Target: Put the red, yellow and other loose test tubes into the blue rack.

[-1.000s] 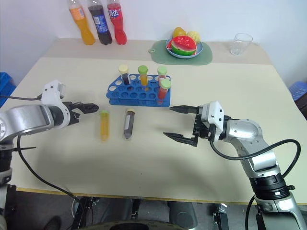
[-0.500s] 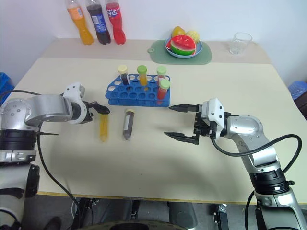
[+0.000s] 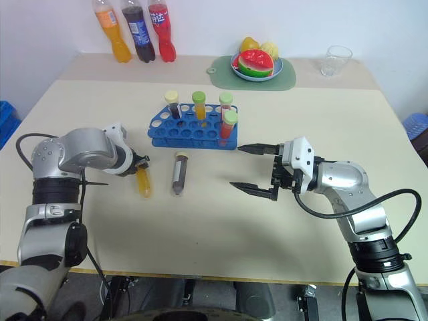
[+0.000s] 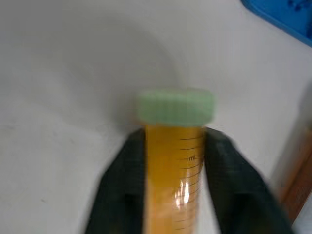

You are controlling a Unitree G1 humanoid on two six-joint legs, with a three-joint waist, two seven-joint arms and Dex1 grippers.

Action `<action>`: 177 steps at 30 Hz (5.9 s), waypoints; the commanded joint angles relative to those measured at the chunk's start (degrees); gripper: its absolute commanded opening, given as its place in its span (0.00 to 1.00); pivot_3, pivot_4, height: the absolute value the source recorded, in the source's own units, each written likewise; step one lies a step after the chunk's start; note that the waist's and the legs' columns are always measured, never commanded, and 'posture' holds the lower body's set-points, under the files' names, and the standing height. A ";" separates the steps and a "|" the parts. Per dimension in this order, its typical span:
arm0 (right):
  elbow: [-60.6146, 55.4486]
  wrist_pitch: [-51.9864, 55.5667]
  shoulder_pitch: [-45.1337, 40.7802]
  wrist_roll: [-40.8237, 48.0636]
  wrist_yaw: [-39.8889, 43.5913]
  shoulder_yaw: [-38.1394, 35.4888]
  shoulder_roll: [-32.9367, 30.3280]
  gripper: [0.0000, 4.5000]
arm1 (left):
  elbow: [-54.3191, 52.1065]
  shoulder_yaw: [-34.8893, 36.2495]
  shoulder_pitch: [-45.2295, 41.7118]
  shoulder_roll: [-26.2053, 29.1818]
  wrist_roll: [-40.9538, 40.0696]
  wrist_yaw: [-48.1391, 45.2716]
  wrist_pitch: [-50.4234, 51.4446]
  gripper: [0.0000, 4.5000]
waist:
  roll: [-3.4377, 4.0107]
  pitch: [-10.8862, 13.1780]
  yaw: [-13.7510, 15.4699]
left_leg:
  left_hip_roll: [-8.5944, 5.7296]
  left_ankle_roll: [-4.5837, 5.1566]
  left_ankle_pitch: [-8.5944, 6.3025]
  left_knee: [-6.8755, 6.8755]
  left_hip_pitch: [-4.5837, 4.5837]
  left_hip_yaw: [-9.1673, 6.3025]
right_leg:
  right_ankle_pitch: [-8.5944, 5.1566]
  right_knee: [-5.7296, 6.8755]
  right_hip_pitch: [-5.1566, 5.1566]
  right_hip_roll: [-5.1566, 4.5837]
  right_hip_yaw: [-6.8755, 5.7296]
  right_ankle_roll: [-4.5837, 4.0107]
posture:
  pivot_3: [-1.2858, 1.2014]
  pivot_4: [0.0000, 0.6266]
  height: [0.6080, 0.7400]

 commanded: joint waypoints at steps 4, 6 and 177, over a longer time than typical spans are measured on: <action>-0.60 -1.52 -0.01 -0.31 -0.60 -2.03 -0.08 0.95 | -5.44 -0.10 1.40 3.55 -0.22 -7.02 3.71 0.18 | -0.01 0.00 -0.18 | 0.00 -0.05 0.03 0.00 0.00 0.01 | 0.00 0.00 -0.01 0.01 0.00 0.00 | 0.52 0.24 1.00; -0.36 -1.85 0.06 -0.52 -0.86 -2.09 -0.01 0.95 | -12.38 -0.68 2.84 7.56 -0.22 -14.19 3.75 0.18 | -0.04 0.02 -0.40 | 0.00 -0.10 0.06 -0.02 -0.03 0.02 | 0.00 0.00 -0.04 0.03 0.00 0.00 | 0.52 0.24 1.00; -4.80 0.25 8.22 -0.18 0.08 -10.72 -6.85 0.95 | 3.48 -20.56 14.79 -15.06 109.93 -96.55 -98.11 0.30 | 0.00 0.05 1.23 | 0.04 0.64 -0.34 0.11 0.03 0.58 | 0.11 -0.35 0.24 -0.02 0.11 0.23 | 0.52 0.24 1.00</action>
